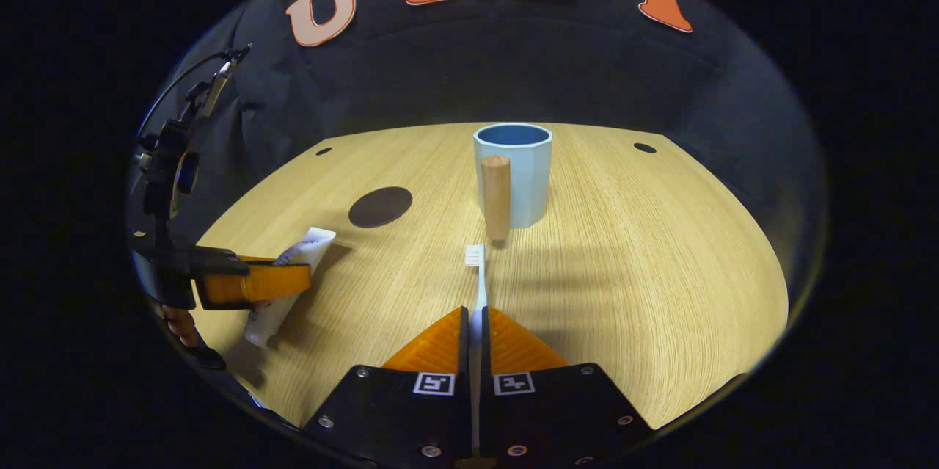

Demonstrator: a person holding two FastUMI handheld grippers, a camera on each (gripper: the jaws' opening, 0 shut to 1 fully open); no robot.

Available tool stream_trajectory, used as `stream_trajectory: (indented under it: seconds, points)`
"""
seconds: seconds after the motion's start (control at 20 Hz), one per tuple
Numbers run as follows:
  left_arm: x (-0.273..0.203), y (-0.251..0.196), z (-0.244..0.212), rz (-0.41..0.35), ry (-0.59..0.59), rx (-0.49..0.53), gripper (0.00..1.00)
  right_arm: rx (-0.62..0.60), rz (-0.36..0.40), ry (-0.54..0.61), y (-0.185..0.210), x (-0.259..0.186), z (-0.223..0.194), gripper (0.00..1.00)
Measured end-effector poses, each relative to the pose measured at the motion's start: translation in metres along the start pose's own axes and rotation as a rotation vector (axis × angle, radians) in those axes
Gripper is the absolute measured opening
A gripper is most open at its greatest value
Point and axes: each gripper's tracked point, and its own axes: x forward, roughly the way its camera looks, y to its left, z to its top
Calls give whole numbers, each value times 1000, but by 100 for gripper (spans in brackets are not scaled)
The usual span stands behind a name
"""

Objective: Put the toothbrush and toothpaste on the desktop into the cup, then pick up the cup and place it on the coaster on the desktop.

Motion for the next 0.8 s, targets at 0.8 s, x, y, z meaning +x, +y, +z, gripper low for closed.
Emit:
stream_trajectory:
  seconds: [0.8]
  points:
    - [-21,3,27,-34,-82,5,14,-28,30,-317,8,-26,110,5]
